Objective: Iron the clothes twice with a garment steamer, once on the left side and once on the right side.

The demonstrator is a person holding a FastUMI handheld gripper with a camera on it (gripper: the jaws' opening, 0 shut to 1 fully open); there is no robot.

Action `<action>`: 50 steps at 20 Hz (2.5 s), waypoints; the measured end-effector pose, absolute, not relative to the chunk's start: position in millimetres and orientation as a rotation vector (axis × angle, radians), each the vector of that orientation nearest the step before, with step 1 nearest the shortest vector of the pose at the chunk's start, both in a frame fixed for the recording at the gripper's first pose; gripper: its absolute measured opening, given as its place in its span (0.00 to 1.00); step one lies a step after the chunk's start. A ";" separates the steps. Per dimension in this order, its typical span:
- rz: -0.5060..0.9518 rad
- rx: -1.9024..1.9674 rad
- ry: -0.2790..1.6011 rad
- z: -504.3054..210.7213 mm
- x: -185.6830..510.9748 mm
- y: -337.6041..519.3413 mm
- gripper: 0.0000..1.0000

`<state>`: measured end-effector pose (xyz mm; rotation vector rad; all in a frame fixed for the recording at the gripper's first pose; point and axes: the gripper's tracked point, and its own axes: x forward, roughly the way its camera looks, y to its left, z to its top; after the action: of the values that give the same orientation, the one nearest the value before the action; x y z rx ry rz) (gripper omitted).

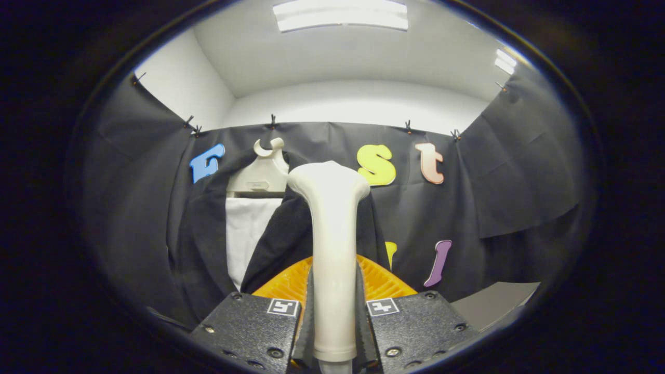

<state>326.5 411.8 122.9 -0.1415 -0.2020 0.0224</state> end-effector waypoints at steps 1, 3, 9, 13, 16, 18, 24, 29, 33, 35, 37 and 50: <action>0.019 -0.146 -0.198 119.9 329.4 412.6 0.34; 0.020 -0.156 -0.179 107.6 331.5 413.9 0.34; -0.004 -0.180 -0.088 58.4 328.9 404.4 0.35; 0.002 -0.185 -0.039 32.7 321.8 403.3 0.34; -0.017 -0.195 -0.009 19.4 315.4 399.7 0.34; -0.016 -0.197 0.011 9.7 311.7 399.3 0.34; -0.039 -0.200 0.077 -20.2 294.9 391.0 0.34; -0.051 -0.213 0.105 -39.5 279.7 388.8 0.34; -0.058 -0.231 0.133 -57.3 264.9 387.7 0.34; -0.062 -0.236 0.154 -68.2 257.0 385.9 0.34; -0.063 -0.242 0.173 -78.5 250.5 385.0 0.35; -0.079 -0.249 0.332 -153.9 214.2 371.3 0.35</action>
<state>214.2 371.3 -153.9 -0.2493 0.3319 -0.0791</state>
